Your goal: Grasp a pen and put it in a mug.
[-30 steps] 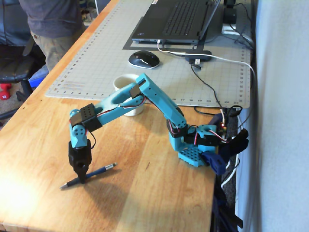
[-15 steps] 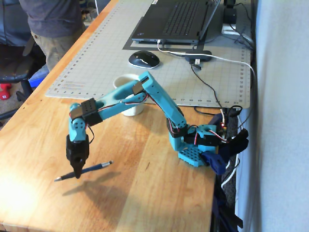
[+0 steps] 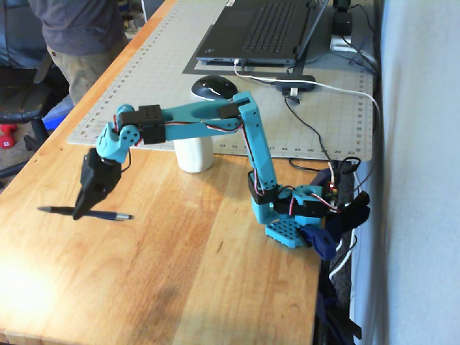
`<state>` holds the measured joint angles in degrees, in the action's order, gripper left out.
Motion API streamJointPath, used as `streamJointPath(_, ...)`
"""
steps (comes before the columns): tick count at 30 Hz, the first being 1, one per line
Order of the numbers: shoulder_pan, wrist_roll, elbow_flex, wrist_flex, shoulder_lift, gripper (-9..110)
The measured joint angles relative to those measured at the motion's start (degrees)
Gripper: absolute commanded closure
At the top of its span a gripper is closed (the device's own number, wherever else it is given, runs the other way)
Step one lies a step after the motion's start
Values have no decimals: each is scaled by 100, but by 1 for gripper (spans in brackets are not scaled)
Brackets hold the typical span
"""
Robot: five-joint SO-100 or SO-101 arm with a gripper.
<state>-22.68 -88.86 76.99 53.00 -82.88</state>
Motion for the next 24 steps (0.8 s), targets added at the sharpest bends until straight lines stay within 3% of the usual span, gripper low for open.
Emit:
streamJointPath(11,738,0,2250,-3032,-1556,99)
streamJointPath(24,2936,0,6064,-6390,-4526,99)
